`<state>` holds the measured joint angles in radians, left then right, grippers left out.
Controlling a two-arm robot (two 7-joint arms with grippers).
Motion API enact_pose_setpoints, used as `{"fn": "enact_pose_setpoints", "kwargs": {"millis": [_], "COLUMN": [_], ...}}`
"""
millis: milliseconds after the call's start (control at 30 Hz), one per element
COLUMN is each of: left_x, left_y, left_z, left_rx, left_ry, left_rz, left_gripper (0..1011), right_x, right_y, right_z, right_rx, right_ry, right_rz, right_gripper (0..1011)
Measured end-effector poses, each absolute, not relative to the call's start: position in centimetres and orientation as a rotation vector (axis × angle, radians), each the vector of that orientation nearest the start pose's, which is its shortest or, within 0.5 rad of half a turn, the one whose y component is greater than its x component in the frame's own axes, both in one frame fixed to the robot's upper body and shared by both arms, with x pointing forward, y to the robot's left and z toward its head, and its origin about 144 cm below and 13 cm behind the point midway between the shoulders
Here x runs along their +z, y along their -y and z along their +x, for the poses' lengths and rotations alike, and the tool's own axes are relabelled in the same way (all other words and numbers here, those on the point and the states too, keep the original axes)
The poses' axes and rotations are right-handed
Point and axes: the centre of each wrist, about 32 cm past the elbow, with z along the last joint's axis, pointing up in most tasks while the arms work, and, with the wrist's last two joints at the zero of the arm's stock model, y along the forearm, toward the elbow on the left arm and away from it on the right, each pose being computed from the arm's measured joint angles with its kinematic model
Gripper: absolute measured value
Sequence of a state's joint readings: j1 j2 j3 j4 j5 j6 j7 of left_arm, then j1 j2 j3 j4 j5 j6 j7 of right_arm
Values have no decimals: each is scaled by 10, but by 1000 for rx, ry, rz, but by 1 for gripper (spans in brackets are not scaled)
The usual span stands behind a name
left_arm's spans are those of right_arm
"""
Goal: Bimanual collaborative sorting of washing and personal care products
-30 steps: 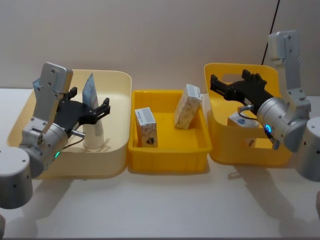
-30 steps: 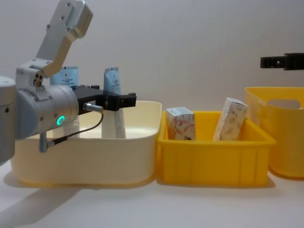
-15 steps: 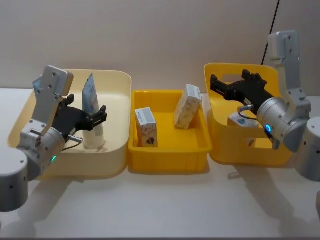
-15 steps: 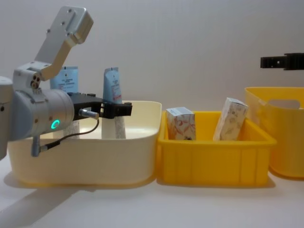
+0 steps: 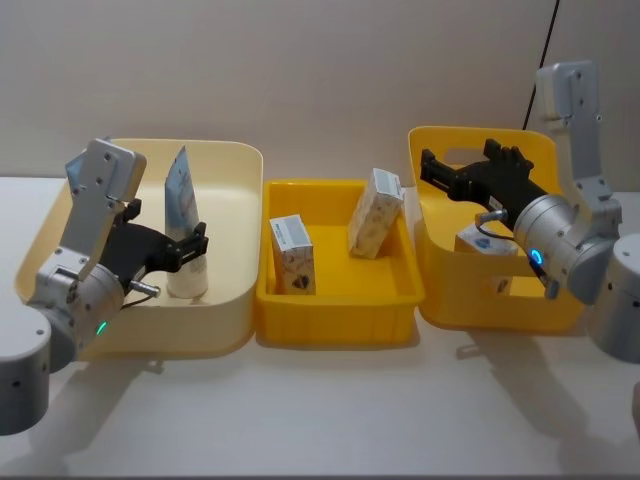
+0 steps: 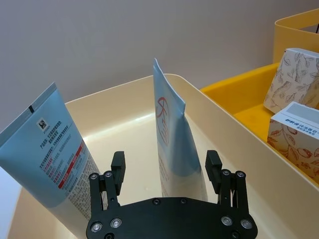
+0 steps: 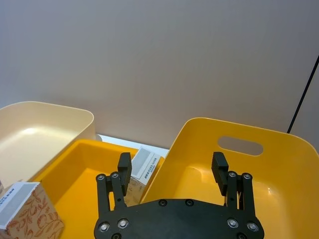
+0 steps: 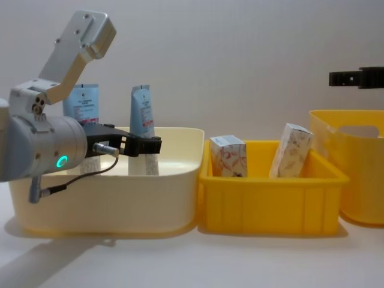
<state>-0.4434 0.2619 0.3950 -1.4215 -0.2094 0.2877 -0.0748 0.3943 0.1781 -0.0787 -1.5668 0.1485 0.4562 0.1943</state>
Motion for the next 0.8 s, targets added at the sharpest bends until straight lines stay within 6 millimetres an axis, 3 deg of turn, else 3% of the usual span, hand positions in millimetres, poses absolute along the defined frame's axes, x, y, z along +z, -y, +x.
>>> {"fn": "enact_pose_setpoints", "kwargs": {"millis": [800], "left_x": [1233], "left_y": [-195], "left_z": [563], "left_rx": [1167], "left_ry": [71], "left_rz": [228], "left_gripper": [1003], "right_x": [1286], "right_y": [255], "right_z": [549], "right_rx": [-1317], "right_ry": [-25], "right_rz": [-103], "right_gripper": [1001]}}
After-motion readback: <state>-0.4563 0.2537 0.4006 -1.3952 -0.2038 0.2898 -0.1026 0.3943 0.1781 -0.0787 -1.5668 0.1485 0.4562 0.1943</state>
